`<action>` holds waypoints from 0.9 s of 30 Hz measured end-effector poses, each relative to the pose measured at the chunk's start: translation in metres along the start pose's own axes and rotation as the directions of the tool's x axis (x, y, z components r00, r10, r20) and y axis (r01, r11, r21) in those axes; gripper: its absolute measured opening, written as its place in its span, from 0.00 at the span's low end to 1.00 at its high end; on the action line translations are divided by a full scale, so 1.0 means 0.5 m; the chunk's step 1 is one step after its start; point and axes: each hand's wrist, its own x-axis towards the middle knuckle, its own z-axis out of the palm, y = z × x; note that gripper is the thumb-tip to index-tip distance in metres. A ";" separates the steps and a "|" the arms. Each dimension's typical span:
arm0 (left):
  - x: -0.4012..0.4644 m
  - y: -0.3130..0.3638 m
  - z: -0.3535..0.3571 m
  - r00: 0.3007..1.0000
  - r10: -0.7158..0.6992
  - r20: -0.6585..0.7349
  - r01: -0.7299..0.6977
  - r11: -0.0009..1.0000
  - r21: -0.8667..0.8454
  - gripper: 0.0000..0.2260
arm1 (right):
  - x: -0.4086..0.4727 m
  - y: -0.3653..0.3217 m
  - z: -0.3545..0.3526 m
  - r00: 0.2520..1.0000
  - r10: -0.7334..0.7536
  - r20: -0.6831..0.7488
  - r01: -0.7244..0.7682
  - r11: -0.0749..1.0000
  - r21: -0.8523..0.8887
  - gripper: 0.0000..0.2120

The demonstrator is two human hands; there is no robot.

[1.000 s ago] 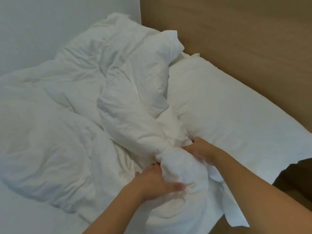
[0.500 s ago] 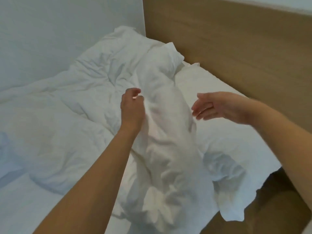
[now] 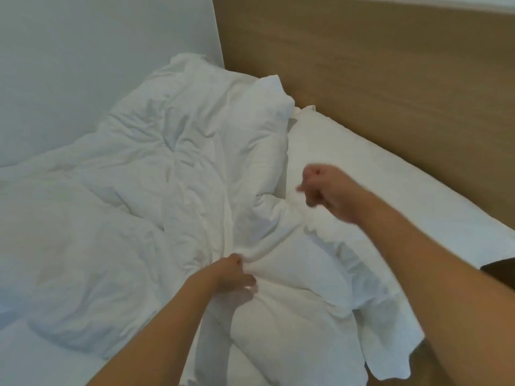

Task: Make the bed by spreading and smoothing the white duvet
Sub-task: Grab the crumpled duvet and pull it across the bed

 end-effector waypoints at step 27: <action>0.032 0.175 -0.266 0.960 -0.066 -0.271 -0.161 0.663 -0.731 0.19 | -0.044 0.114 -0.111 0.878 0.423 0.223 -0.470 0.850 0.236 0.42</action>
